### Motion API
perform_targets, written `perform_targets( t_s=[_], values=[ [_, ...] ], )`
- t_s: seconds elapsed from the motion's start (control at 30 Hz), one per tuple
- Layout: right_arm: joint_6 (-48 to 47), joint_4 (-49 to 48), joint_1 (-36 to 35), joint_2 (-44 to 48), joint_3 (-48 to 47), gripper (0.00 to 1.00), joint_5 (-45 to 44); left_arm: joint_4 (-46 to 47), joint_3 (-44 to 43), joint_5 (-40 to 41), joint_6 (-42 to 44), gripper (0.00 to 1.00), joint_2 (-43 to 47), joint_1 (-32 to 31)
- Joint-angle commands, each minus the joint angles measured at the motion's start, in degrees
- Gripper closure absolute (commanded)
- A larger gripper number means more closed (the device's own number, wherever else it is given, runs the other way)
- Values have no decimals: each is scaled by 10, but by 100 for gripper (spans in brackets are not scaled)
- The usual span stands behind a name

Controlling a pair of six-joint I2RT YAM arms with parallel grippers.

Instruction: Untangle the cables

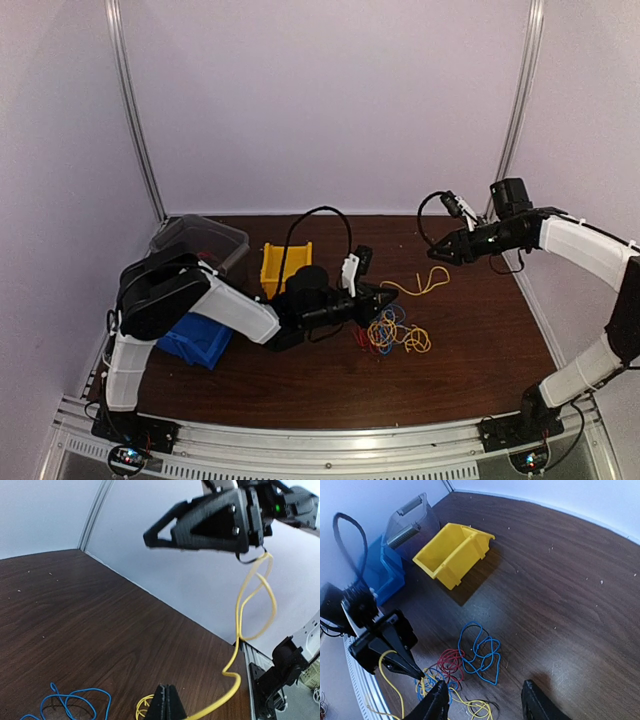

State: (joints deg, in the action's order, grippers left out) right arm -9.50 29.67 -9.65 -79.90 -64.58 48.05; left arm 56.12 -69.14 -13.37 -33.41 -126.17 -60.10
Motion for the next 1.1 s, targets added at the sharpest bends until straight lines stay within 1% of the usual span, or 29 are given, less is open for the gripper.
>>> perform_targets(
  t_s=[0.0, 0.07, 0.1, 0.17, 0.27, 0.43, 0.53, 0.6, 0.63, 0.7, 0.77, 0.8, 0.87, 0.9, 0.93, 1.0, 1.07],
  values=[
    [-51, 26, -27, -34, 27, 51, 31, 78, 2, 57, -102, 100, 23, 3],
    [-103, 73, -55, -59, 34, 52, 43, 86, -1, 82, -121, 100, 22, 3],
    [-112, 76, -61, -65, 48, 51, 56, 87, -2, 98, -127, 100, 21, 3],
    [-103, 50, -63, -69, 82, 48, 80, 78, -8, 142, -139, 100, 22, 4],
    [-109, 29, -72, -74, 101, 43, 110, 82, -16, 175, -155, 100, 19, 5],
    [-119, 20, -103, -102, 91, 40, 143, 103, -33, 173, -184, 100, 3, 5],
    [-132, 29, -126, -126, 77, 33, 161, 104, -37, 172, -194, 100, -4, 5],
    [-111, 7, -134, -131, 76, 32, 149, 106, -38, 169, -201, 100, -6, 5],
    [-102, -4, -134, -132, 76, 34, 147, 108, -37, 166, -204, 100, -6, 5],
    [-71, -32, -135, -137, 74, 39, 142, 110, -37, 162, -207, 100, -6, 5],
    [-54, -52, -133, -142, 70, 50, 143, 107, -36, 162, -207, 100, -6, 6],
    [-45, -61, -132, -145, 69, 57, 147, 107, -35, 161, -208, 100, -6, 5],
    [-37, -72, -126, -151, 69, 82, 154, 108, -33, 156, -209, 100, -6, 6],
    [-35, -72, -124, -153, 68, 93, 151, 107, -32, 156, -208, 100, -4, 6],
    [-36, -69, -119, -154, 68, 100, 145, 106, -30, 155, -206, 100, -2, 7],
    [-43, -59, -104, -154, 72, 100, 131, 106, -24, 154, -203, 100, 6, 9],
    [-48, -49, -82, -152, 77, 100, 95, 107, -17, 153, -198, 100, 20, 12]
  ],
)
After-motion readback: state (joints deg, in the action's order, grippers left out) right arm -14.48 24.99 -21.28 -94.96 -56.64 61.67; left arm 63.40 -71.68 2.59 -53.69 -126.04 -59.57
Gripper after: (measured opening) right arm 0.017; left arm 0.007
